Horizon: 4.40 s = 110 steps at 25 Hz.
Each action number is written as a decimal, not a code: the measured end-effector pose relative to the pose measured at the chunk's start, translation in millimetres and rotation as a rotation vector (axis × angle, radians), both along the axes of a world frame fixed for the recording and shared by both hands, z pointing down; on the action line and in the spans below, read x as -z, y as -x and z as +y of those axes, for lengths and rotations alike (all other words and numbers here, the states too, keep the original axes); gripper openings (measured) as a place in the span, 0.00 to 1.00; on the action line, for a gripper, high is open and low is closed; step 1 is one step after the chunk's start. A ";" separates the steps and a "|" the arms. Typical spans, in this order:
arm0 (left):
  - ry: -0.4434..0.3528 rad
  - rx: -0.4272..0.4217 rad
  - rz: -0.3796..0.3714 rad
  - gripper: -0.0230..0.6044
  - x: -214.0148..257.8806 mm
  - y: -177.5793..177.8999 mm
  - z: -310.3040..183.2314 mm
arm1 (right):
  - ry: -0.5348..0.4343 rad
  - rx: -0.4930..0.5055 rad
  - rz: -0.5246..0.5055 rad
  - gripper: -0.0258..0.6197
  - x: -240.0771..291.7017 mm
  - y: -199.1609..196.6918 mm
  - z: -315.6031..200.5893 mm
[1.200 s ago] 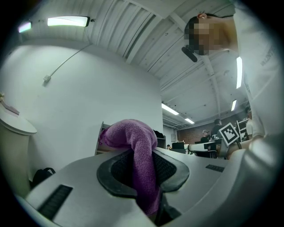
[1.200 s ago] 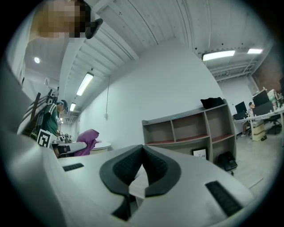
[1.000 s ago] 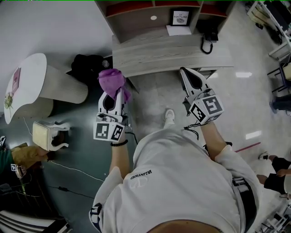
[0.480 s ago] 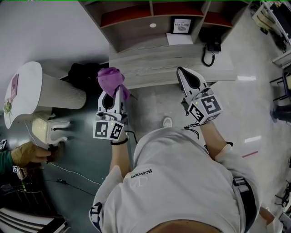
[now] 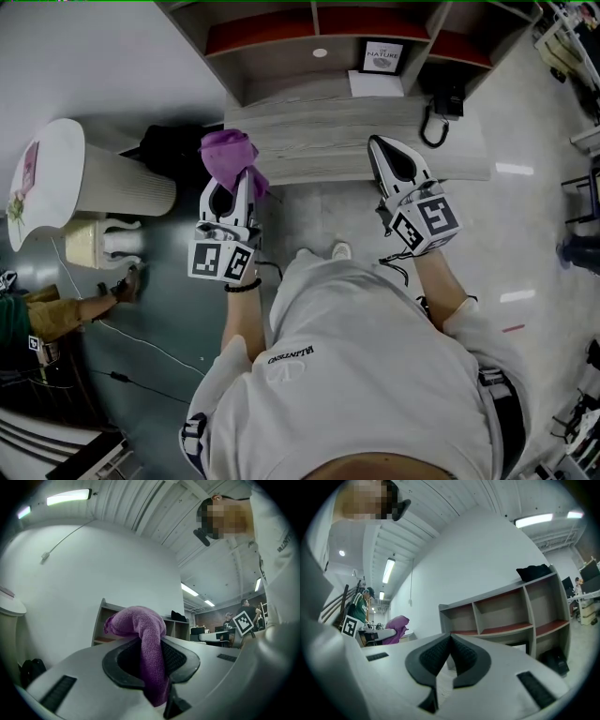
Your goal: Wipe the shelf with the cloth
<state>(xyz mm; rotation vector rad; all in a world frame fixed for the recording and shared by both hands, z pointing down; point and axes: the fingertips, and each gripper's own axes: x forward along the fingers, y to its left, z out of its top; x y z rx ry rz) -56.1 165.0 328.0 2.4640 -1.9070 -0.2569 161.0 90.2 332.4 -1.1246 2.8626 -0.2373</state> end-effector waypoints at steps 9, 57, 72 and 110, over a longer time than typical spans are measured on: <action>0.008 0.003 0.000 0.16 -2.4 3.9 -14.4 | 0.004 0.016 0.013 0.04 -4.4 7.4 -14.0; 0.069 -0.112 -0.016 0.16 -43.5 143.8 -290.6 | -0.002 -0.020 0.084 0.04 -18.3 210.8 -247.1; 0.130 0.012 -0.002 0.16 -38.9 156.6 -342.2 | -0.052 0.047 0.102 0.04 -6.9 239.3 -281.7; 0.300 0.191 -0.158 0.16 -85.0 183.8 -393.8 | 0.012 0.038 0.097 0.04 -39.4 293.7 -331.2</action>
